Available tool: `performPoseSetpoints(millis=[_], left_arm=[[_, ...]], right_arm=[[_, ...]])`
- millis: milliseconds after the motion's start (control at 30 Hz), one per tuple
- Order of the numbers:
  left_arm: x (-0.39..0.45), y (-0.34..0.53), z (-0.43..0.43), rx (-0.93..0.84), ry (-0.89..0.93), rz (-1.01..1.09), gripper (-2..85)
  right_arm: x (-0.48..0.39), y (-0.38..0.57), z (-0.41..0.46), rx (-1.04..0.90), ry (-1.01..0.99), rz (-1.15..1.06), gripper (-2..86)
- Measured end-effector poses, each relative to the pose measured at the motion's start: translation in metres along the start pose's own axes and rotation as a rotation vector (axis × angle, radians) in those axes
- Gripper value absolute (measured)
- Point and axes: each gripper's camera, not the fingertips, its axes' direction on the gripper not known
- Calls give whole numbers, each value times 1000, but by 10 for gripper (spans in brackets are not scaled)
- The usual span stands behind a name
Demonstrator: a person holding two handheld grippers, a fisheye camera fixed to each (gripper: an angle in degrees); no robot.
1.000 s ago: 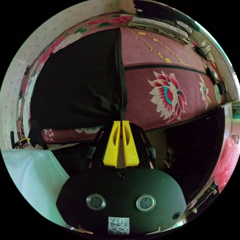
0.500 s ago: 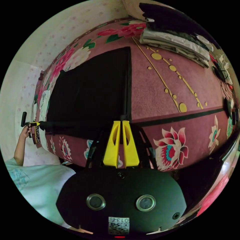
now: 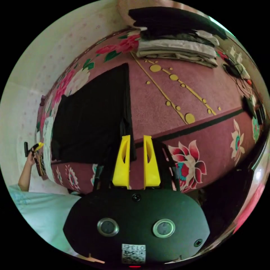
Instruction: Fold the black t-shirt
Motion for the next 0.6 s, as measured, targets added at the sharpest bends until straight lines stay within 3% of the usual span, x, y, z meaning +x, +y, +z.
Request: performPoseSetpoints(millis=[167, 367, 500, 600], left_arm=[[53, 59, 47, -185, -166, 176, 133], [60, 68, 117, -317, -248, 193, 81], [46, 68, 107, -286, -206, 146, 75], [39, 82, 84, -209, -212, 108, 81]], right_arm=[[-85, 6, 38, -111, 162, -243, 65], [-131, -17, 70, -167, 291, -254, 25], [-155, -36, 45, -89, 352, -223, 40], [-208, -52, 33, -7, 299, -354, 66]])
